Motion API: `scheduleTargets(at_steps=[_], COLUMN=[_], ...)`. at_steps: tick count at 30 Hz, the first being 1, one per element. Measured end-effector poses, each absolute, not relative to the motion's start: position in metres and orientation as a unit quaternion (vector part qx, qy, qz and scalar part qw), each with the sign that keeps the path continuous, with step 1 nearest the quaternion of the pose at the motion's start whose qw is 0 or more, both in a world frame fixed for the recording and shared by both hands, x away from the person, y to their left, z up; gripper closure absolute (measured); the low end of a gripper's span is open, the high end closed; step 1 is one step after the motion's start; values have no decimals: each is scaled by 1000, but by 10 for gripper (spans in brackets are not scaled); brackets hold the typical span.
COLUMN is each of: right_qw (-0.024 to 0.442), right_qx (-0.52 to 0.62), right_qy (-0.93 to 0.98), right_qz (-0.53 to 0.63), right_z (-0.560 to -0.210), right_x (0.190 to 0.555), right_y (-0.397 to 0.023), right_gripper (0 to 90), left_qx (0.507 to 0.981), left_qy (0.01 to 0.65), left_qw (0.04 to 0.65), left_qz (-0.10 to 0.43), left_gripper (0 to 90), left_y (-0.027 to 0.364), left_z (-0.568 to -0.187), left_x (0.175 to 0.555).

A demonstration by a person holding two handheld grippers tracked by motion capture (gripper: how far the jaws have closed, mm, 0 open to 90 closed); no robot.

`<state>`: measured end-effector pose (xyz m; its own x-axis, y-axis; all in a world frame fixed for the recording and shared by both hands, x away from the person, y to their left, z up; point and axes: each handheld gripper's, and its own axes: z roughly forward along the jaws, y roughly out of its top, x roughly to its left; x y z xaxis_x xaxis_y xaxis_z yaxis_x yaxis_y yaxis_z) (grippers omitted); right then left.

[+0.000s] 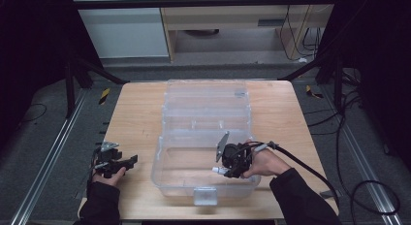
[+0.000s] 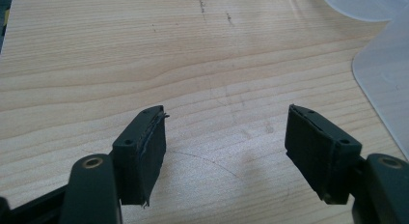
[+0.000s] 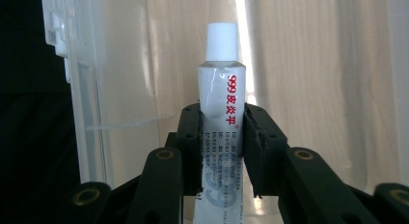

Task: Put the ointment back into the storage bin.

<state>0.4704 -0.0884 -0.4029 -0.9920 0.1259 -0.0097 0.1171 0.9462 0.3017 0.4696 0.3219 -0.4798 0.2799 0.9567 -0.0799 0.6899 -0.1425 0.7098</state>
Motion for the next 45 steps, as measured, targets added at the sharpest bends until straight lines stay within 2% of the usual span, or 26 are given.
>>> scheduleTargets(at_steps=[27, 45], right_qw=[1, 4], right_qx=[30, 34], right_qy=[994, 995], right_qz=[103, 94], right_z=[-442, -441], right_x=[469, 470], right_y=[-75, -77], right_gripper=[697, 675], left_qx=[729, 730], left_qy=[565, 564], left_qw=[330, 329], left_qz=[202, 202], left_gripper=[307, 307], left_y=[323, 322], left_z=[-480, -480], left_x=[470, 470])
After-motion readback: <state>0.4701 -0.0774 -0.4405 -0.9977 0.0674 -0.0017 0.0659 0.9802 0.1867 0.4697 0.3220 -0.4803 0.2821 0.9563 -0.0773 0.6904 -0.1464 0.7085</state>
